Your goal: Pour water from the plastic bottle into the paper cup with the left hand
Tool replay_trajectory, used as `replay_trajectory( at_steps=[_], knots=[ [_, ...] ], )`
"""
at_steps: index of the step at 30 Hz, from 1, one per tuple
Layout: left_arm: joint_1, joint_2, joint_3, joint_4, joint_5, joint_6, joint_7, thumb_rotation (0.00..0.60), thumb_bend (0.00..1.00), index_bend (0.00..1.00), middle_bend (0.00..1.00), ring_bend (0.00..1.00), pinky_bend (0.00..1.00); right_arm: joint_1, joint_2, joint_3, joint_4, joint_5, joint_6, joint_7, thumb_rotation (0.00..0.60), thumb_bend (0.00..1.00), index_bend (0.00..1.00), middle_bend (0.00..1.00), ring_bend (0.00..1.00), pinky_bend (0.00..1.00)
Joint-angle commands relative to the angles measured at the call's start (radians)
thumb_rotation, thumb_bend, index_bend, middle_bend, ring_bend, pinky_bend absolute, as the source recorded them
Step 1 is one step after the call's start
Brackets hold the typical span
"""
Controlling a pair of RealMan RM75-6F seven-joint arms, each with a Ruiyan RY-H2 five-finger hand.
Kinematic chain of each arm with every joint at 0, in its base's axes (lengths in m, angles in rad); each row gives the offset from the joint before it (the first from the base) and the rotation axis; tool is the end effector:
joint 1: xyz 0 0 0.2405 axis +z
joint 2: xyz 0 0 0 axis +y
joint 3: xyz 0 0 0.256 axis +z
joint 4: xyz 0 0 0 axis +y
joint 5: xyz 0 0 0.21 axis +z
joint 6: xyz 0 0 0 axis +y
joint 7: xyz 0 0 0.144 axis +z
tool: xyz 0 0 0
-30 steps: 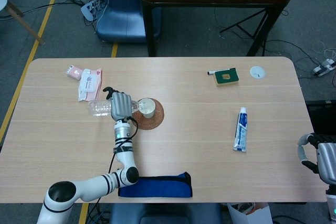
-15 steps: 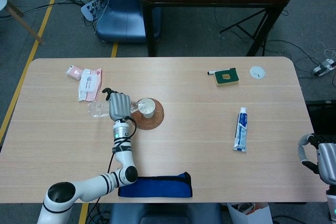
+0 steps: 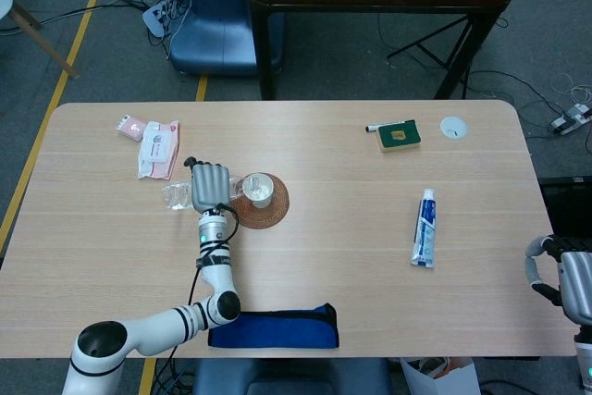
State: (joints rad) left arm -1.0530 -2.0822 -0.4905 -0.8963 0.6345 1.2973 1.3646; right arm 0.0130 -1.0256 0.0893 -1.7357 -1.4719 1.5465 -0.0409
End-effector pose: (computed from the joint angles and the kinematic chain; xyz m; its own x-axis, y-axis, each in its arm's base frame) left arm -0.0840 0.4125 -0.0657 0.8819 0.0870 0.4634 0.4526 0.1192 -0.8837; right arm -0.3021 -0.1656 0.1919 0.4048 0.0656 0.9121 -0.9135 0.0744 0.4000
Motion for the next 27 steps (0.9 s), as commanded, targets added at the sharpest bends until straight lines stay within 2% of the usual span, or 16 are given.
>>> replay_trajectory(
  at_steps=[1, 10, 19, 27],
  knots=[
    [0.022, 0.018, -0.009, -0.025, 0.004, -0.007, -0.054, 0.6, 0.17, 0.72, 0.84, 0.46, 0.28, 0.001, 0.0, 0.0, 0.001, 0.001, -0.002, 0.001, 0.6, 0.46, 0.56, 0.52, 0.47, 0.46],
    [0.112, 0.11, -0.015, -0.169, 0.026, -0.018, -0.238, 0.6, 0.17, 0.72, 0.84, 0.46, 0.29, 0.006, -0.008, -0.002, 0.004, 0.004, -0.013, -0.009, 0.6, 0.46, 0.56, 0.52, 0.47, 0.46],
    [0.214, 0.232, -0.022, -0.378, 0.045, -0.039, -0.448, 0.6, 0.17, 0.72, 0.85, 0.47, 0.31, 0.012, -0.019, -0.004, 0.013, 0.016, -0.031, -0.023, 0.6, 0.46, 0.56, 0.52, 0.47, 0.46],
    [0.312, 0.316, -0.016, -0.524, 0.074, -0.075, -0.701, 0.6, 0.21, 0.72, 0.85, 0.47, 0.32, 0.015, -0.023, -0.003, 0.018, 0.026, -0.038, -0.028, 0.6, 0.46, 0.56, 0.52, 0.47, 0.46]
  ],
)
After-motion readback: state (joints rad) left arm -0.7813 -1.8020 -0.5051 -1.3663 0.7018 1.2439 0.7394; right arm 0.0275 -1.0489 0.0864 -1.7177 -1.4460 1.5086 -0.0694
